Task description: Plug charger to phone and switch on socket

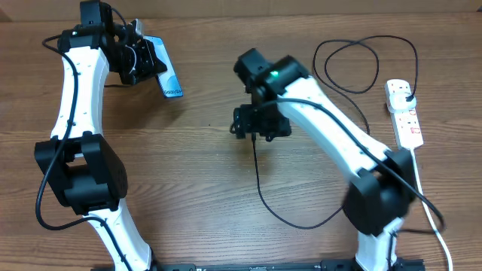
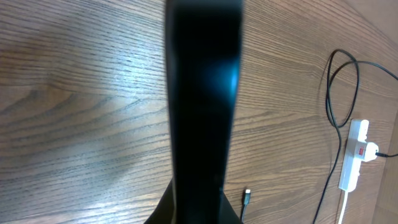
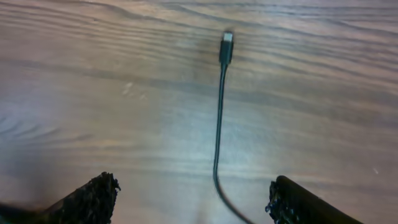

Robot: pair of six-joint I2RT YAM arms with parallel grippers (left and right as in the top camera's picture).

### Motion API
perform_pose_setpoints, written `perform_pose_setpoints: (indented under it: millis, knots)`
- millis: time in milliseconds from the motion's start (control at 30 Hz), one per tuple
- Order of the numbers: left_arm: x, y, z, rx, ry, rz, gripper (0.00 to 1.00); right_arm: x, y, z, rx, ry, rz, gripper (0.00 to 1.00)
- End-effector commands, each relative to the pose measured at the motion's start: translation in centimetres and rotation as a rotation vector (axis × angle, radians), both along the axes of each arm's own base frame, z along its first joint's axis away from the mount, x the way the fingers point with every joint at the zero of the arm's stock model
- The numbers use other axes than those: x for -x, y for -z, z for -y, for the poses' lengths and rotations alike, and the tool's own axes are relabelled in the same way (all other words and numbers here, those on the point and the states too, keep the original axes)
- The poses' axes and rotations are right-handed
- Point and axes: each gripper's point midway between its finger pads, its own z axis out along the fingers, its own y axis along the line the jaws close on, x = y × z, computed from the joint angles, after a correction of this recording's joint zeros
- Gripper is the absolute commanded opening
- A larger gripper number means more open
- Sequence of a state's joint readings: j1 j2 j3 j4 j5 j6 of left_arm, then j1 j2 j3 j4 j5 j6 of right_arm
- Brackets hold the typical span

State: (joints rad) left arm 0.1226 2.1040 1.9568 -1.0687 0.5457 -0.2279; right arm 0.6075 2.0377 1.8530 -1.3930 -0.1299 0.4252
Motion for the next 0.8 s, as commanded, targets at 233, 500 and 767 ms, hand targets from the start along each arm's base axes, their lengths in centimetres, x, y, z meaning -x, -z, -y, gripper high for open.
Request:
perform_pose_setpoints:
  millis: [233,500,767]
  knots:
    - [0.1,-1.3,0.1,0.017,0.025,0.033,0.04,-1.0,9.0,0.5,0.139,-0.008,-0.094,0.55]
    - [0.1,-1.4,0.1,0.017,0.024,0.033,0.04,-2.2,10.7,0.5,0.154,0.014,-0.025,0.39]
    - [0.2,-1.3,0.1,0.012,0.036,0.036,0.04,-2.6,10.8,0.4,0.167,0.057,0.004,0.35]
